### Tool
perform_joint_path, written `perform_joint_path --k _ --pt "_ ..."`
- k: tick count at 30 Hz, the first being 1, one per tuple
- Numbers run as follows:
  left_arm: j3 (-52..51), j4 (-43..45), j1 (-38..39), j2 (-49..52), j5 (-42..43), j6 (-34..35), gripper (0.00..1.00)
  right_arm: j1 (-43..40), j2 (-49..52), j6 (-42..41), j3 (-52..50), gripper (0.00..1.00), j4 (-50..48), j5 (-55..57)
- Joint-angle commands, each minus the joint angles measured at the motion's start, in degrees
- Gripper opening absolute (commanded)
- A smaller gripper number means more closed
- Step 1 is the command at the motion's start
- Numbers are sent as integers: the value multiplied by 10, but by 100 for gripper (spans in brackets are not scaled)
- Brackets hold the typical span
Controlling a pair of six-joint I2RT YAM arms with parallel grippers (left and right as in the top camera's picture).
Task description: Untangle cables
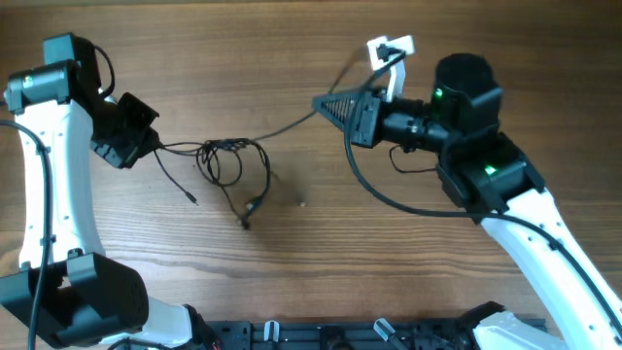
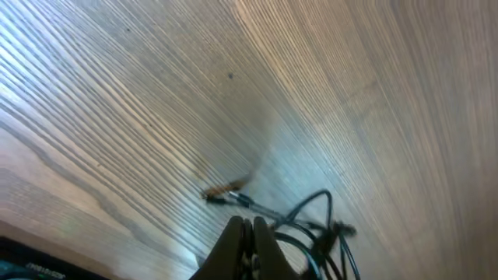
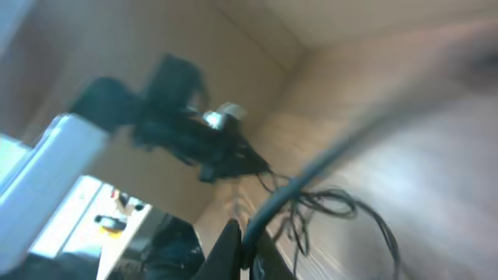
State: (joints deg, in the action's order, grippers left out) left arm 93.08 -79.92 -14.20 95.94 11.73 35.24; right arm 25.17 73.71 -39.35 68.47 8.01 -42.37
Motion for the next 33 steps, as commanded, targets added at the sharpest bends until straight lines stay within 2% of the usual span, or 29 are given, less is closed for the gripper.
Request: perform_joint_path --k 1,2,3,4,5,7,9,12,16,19,22,23,24,26,28,29,30,31,32,33 --pt "7 -5 -2 -6 -42 13 4 -22 -25 -58 5 4 18 36" --pt "7 -11 -2 -6 -21 7 4 -34 -24 -71 5 4 59 102" --pt "7 -7 -2 -6 51 -55 4 -43 -19 -73 5 18 130 198" --pt "7 -5 -2 -6 193 -161 4 -46 -13 -73 4 46 189 246" --pt "7 -13 -2 -6 313 -230 4 -45 -2 -70 4 62 224 253" --pt "7 -18 5 -6 407 -248 4 -40 19 -31 4 68 230 194" --pt "7 -16 23 -6 438 -259 4 -23 47 1 4 74 226 130" --pt "7 -18 52 -6 456 -259 4 27 115 17 4 76 207 100" --pt "7 -22 65 -6 491 -256 4 88 215 -17 4 76 96 27" --pt "7 -33 65 -6 505 -256 4 110 280 -59 4 72 27 11" --pt "7 -35 65 -6 504 -257 4 112 296 -58 4 31 -22 -6" --pt "7 -37 65 -6 504 -257 4 111 296 -58 4 4 -33 -6" --pt "7 -38 64 -6 503 -259 4 106 296 -58 5 4 -35 -9" --pt "7 -43 64 -6 477 -258 4 89 291 -58 6 4 -38 -42" --pt "7 -30 64 -6 393 -245 4 75 269 -56 6 4 -37 -58" --pt "7 -19 63 -6 321 -195 4 69 245 -49 6 5 -37 -57" --pt "7 -6 60 -6 179 -102 4 67 216 -47 6 5 -34 -44" --pt "7 0 60 -6 2 0 4 67 187 -47 6 4 -26 -26" --pt "7 0 60 -5 -93 51 4 67 151 -45 6 4 -11 -1" --pt "7 0 60 -5 -142 77 4 67 122 -41 6 4 6 26"
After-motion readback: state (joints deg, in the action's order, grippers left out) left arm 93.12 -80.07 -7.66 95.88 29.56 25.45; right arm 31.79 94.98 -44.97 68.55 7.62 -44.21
